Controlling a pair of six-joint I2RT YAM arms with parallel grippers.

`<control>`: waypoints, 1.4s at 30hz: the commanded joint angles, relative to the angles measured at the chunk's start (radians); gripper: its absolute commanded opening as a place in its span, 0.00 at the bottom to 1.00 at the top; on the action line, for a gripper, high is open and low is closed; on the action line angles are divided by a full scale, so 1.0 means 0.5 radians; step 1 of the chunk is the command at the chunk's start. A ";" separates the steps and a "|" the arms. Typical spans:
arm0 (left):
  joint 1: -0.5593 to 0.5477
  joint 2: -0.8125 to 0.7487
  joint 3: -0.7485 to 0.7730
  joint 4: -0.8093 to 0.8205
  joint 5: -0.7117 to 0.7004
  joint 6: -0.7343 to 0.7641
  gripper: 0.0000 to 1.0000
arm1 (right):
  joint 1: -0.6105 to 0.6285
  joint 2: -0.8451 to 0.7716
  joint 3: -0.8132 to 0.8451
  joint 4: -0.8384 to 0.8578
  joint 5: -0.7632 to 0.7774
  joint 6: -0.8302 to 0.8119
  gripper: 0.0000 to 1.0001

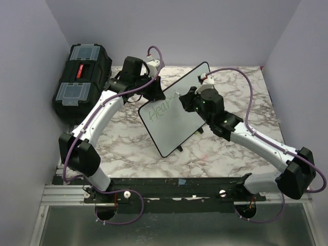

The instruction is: Write a sentence on the whiteboard

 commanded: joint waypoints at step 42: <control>-0.016 -0.095 0.024 0.097 -0.129 0.117 0.00 | -0.003 -0.068 0.097 -0.235 0.314 -0.128 0.01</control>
